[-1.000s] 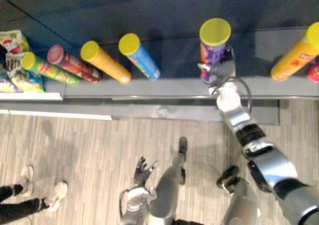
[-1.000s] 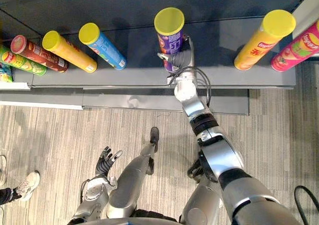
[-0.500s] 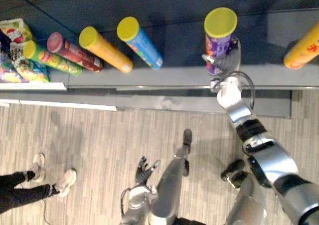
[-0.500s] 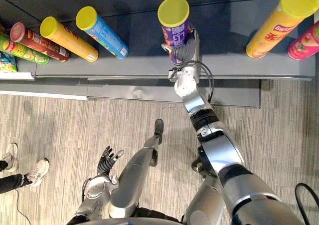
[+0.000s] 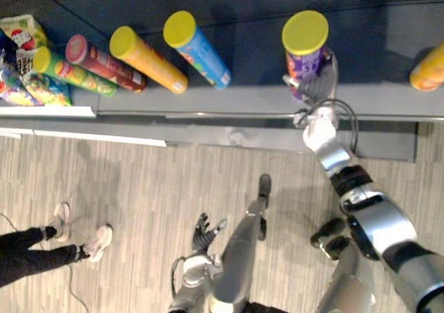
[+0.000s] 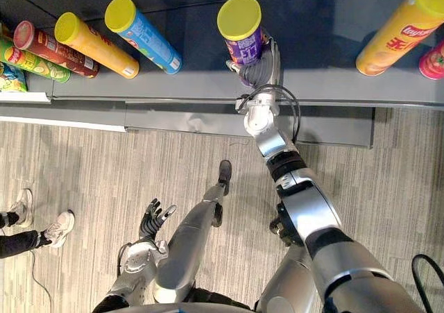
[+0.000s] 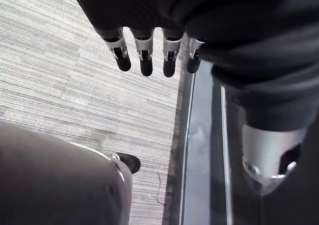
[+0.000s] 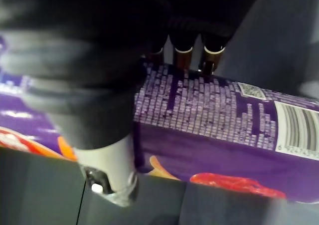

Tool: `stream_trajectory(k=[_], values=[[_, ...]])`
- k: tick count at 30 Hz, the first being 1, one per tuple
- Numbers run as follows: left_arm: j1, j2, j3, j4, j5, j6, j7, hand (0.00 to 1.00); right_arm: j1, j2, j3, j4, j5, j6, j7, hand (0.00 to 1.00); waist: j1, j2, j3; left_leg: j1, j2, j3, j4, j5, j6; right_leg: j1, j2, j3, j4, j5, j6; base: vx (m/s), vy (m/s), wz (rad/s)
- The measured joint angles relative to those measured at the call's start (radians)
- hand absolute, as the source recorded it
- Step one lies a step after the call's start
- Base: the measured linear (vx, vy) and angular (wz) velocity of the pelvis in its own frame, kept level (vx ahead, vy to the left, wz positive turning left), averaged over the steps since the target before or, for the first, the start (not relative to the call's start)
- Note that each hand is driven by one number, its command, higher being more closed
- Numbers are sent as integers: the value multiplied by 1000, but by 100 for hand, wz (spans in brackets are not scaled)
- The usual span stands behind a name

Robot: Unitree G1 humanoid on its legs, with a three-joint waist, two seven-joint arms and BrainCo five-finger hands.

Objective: Put the gum and the chips on the shelf.

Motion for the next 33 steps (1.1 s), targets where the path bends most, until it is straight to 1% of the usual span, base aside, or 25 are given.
stream_trajectory(k=[3, 5, 10, 11, 14, 20, 23, 25, 28, 30, 32, 33], values=[[-3, -1, -1, -2, 0, 0, 0, 0, -32, -6, 0, 37, -2, -15, -19, 100, 7, 0, 0, -10, 0, -1, 3, 0, 0, -9, -1, 0, 4, -1, -2, 24, -76, 1], [-7, -1, -4, -2, 0, 0, 0, 0, -33, -11, 0, 38, -2, -15, -29, 100, 14, 1, 0, -11, 0, -2, 4, 0, 0, -9, 0, -1, 4, -2, -3, 26, -70, 1], [-10, -1, -7, -2, 0, -2, 2, 0, -37, -14, 0, 38, -2, -18, -32, 100, 15, 2, -1, -24, 3, -4, 19, -2, -1, -10, 1, -8, 3, -2, -3, 23, -69, 3], [-10, -1, -8, -2, 0, -2, 3, 0, -37, -14, 1, 40, -2, -18, -30, 0, 16, 2, -1, -25, 3, -3, 20, -3, -1, -10, 1, -7, 3, -2, -3, 15, -64, -2], [-11, -1, -9, -2, 0, -3, 7, 0, -37, -14, 3, 59, -2, -18, -26, 0, 18, 2, -1, -25, 7, -2, 26, -7, -3, -9, 5, -5, 2, -2, -3, 15, -69, -4], [-13, -1, -13, 2, 0, -12, 14, 0, -34, -37, 14, 90, 1, -17, 17, 0, 20, 2, -1, -22, 18, 0, 29, -12, -6, -6, 18, -4, -4, -2, -4, 22, -78, -4], [-22, 0, -19, 18, 0, -16, 15, 0, -30, -39, 14, 114, 3, -18, 25, 0, 20, 2, -1, -6, 20, 6, 28, -12, -6, 5, 21, 4, -9, -1, -5, 38, -80, -8], [-26, 0, -19, 32, 0, -16, 17, 0, -13, -40, 16, 118, 4, -19, 47, 0, 14, 2, -1, 14, 24, 11, 28, -17, -6, 25, 27, 7, -20, 0, -5, 34, -61, -11], [-29, 0, -20, 49, 1, -20, 17, 0, 14, -44, 36, 120, 11, -36, 84, 0, 10, 2, -1, 43, 40, 29, 25, -25, -8, 50, 51, 19, -47, 10, -8, 30, -63, -21], [-29, 2, -19, 66, 1, -20, 19, 0, 27, -50, 40, 157, 15, -53, 114, 0, -6, 2, -1, 74, 46, 33, 5, -24, -8, 73, 62, 21, -63, 14, -6, 34, -71, -12], [-29, 2, -18, 77, 1, -19, 19, 0, 46, -55, 38, 167, 24, -56, 130, 0, -14, 1, -1, 103, 47, 47, -10, -22, -8, 90, 64, 29, -69, 15, -4, 36, -64, -15], [-29, 2, -19, 80, 1, -18, 18, 0, 57, -70, 38, 176, 24, -64, 142, 0, -14, 1, -1, 119, 52, 56, -15, -22, -9, 100, 73, 39, -80, 22, -5, 32, -53, -24]])
